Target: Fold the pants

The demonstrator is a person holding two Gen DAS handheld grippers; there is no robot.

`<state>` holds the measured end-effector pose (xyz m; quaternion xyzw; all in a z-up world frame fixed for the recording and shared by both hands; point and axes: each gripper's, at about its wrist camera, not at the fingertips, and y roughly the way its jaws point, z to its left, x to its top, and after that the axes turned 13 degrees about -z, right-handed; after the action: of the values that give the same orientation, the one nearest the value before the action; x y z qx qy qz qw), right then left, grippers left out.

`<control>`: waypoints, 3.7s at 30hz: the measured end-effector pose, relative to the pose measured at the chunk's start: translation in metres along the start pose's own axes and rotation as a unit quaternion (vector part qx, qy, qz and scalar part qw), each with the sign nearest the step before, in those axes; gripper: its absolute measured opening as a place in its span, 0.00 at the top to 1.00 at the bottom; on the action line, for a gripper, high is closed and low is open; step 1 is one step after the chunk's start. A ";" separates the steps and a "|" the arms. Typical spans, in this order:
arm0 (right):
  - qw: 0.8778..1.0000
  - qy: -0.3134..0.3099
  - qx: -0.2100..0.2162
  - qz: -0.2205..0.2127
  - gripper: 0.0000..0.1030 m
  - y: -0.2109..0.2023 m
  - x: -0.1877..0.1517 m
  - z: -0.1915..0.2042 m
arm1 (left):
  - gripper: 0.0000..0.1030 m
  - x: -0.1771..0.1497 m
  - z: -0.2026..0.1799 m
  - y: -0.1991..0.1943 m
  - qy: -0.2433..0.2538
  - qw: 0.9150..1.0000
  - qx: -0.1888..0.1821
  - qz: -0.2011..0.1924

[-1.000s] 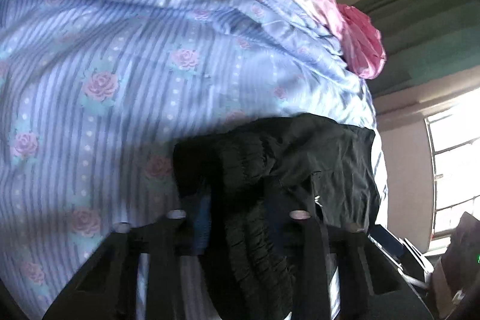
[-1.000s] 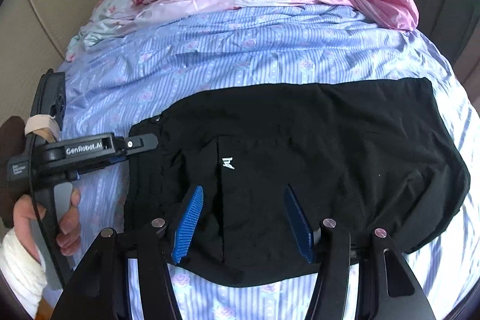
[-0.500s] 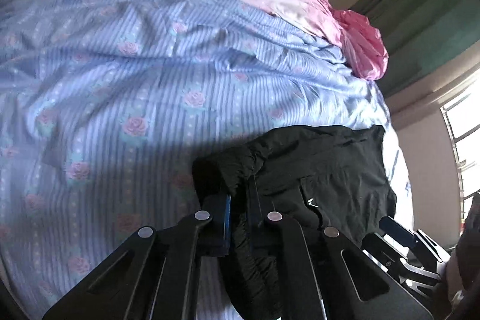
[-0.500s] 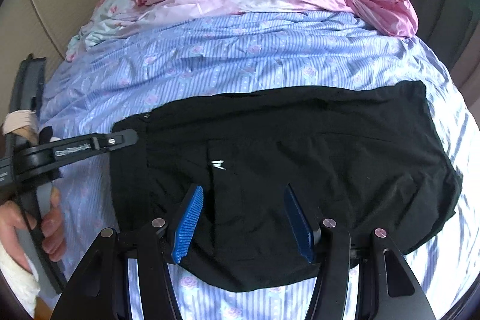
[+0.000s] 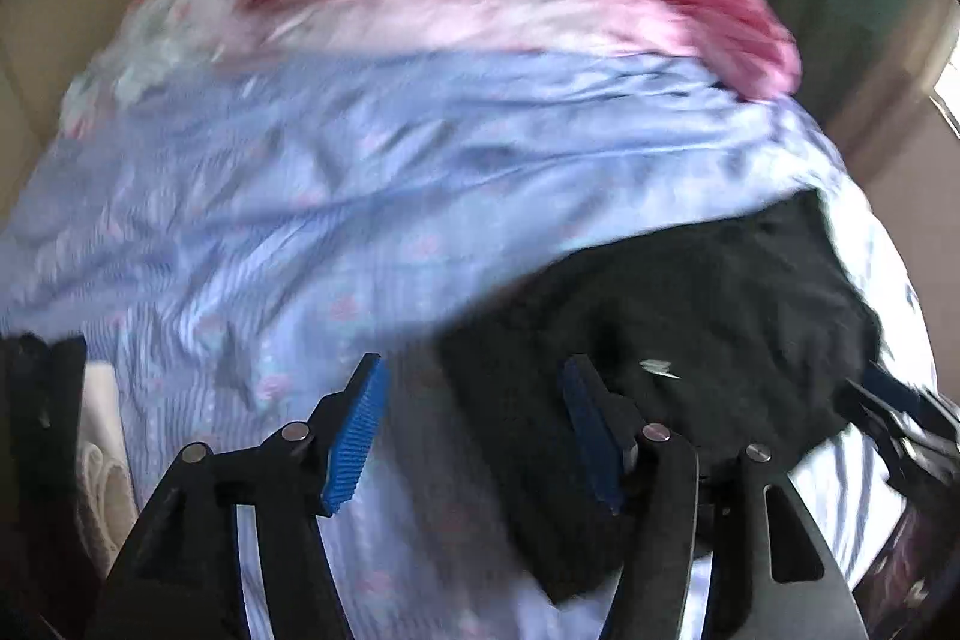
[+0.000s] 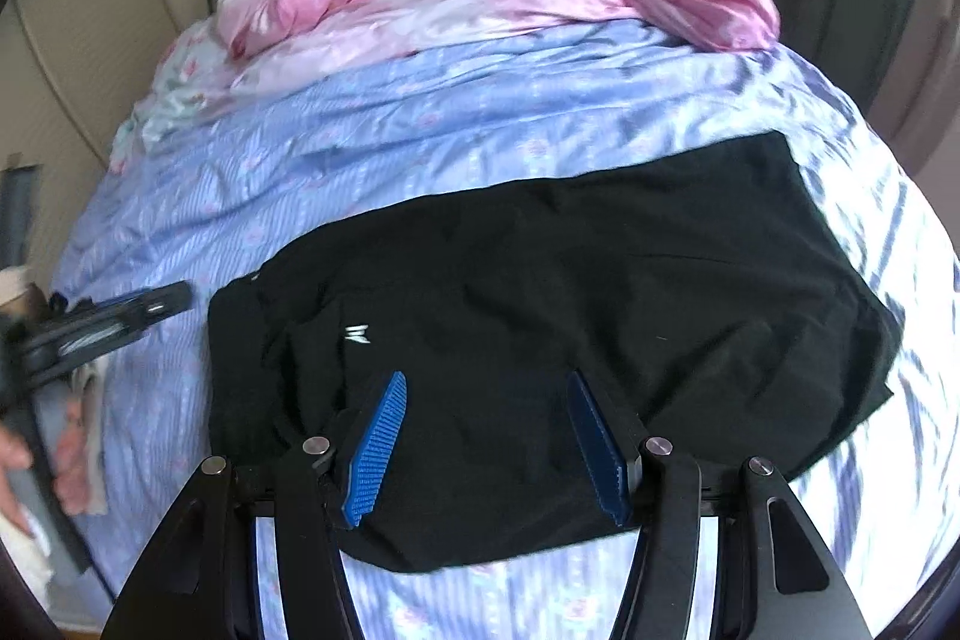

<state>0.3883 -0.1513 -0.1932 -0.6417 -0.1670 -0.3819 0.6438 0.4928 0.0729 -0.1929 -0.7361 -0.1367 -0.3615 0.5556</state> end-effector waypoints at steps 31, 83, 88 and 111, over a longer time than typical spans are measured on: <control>0.921 0.386 0.060 -0.003 0.21 0.030 -0.087 -0.347 | 0.41 -0.033 -0.335 0.104 0.059 0.993 -0.081 0.067; 0.994 0.061 0.061 -0.062 0.88 0.010 0.079 -0.200 | 0.45 -0.029 -0.206 -0.014 -0.088 0.994 0.007 0.065; 0.995 0.015 0.077 -0.068 0.88 -0.013 0.099 -0.146 | 0.45 -0.036 -0.157 -0.059 -0.115 0.992 0.025 0.056; 0.965 -0.225 0.127 0.045 0.89 0.014 0.015 0.158 | 0.44 -0.079 0.031 -0.115 -0.152 0.980 0.100 0.082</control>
<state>0.4512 -0.0059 -0.1732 -0.6311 -0.3254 -0.1739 0.6824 0.3797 0.1574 -0.1680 -0.7318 -0.1943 -0.1829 0.6271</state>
